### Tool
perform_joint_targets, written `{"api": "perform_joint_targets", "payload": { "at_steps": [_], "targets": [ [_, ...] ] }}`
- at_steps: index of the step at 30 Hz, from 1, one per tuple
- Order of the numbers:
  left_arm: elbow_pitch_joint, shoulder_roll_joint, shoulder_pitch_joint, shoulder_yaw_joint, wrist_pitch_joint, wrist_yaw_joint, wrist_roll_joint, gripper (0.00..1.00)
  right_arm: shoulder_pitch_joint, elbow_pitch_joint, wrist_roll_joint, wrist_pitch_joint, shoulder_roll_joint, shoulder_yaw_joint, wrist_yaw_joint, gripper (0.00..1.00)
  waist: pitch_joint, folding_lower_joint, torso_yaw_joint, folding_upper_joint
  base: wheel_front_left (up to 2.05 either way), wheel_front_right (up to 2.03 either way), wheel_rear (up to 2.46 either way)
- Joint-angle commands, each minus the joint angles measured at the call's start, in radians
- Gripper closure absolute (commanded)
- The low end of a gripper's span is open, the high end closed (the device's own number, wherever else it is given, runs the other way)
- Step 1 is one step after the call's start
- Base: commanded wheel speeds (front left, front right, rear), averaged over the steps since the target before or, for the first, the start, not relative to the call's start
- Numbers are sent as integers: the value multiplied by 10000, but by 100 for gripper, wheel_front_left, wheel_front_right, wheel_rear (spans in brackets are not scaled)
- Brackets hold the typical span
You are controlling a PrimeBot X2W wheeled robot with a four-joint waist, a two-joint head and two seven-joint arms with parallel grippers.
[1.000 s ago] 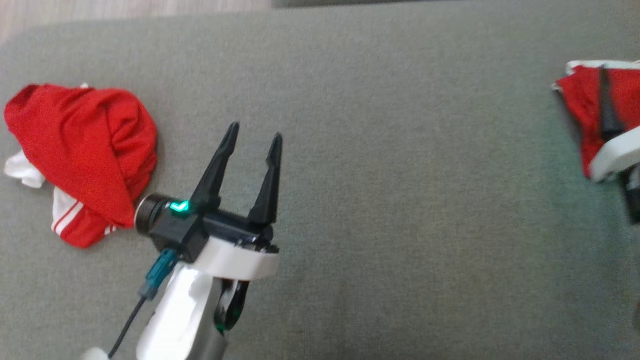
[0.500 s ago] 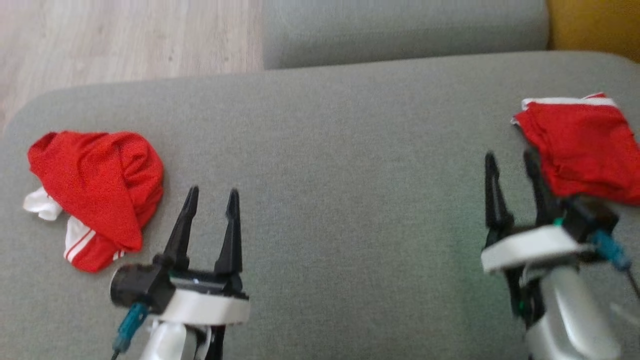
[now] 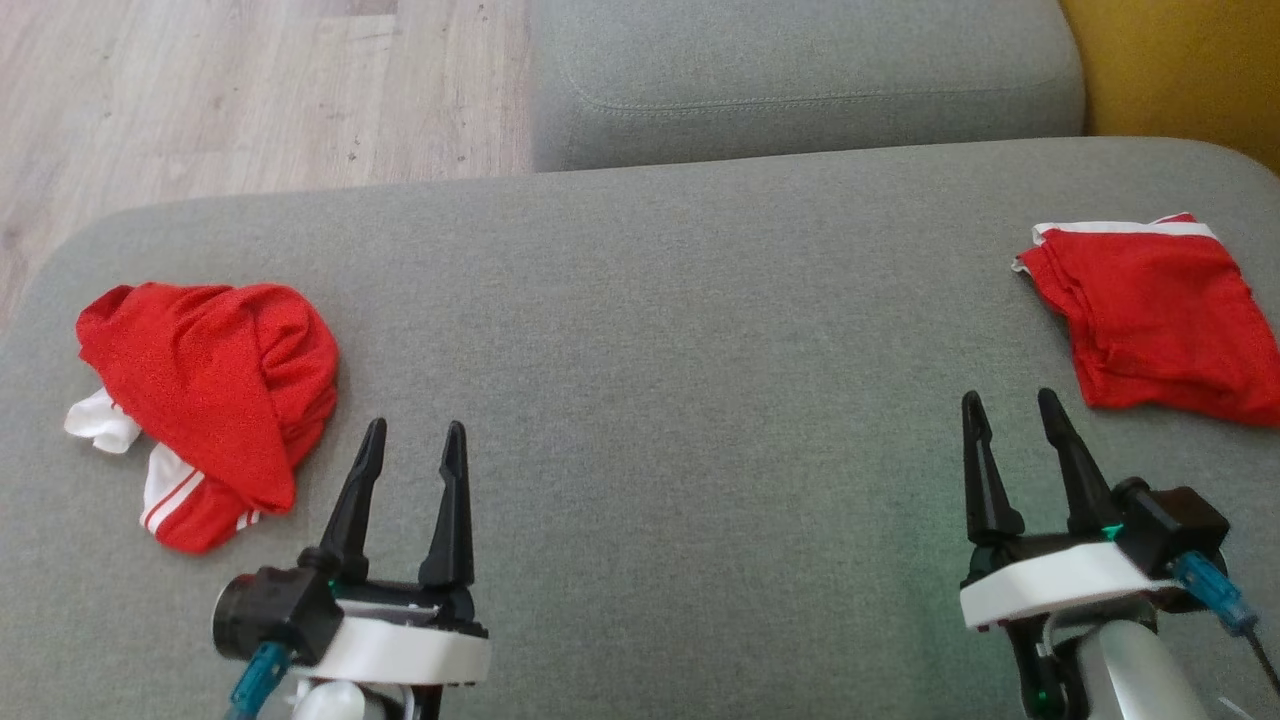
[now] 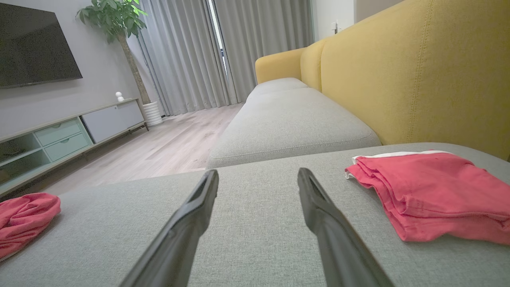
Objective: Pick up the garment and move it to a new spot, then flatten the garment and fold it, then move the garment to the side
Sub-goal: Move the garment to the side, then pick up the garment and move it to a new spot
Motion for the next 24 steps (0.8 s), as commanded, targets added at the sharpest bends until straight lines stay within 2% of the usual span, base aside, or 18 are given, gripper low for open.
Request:
{"api": "perform_joint_targets", "payload": {
  "at_steps": [1, 12, 16, 23, 24],
  "targets": [
    [-382, 14, -442, 408, -51, -15, 53, 0, -284, -421, 47, -110, -23, 181, -9, 0, 11, 0, 1, 0, 0, 0, 0],
    [-300, 14, -475, 363, -51, 84, 137, 0, -203, -381, 67, -110, -21, 290, -9, 0, 45, 0, 359, 0, 0, 0, 0],
    [-192, 14, -458, 401, -51, 178, 196, 0, -173, -354, 73, -110, -21, 552, -9, 0, -22, 0, 915, 0, 0, 0, 0],
    [-90, 14, -281, 487, -51, 190, 349, 0, -51, -197, 407, -110, -21, 1218, -9, 0, -336, 0, 2395, 0, 0, 0, 0],
    [-90, 14, -281, 487, -51, 190, 349, 0, -51, -197, 407, -110, -21, 1218, -9, 0, -336, 0, 2395, 0, 0, 0, 0]
  ]
}}
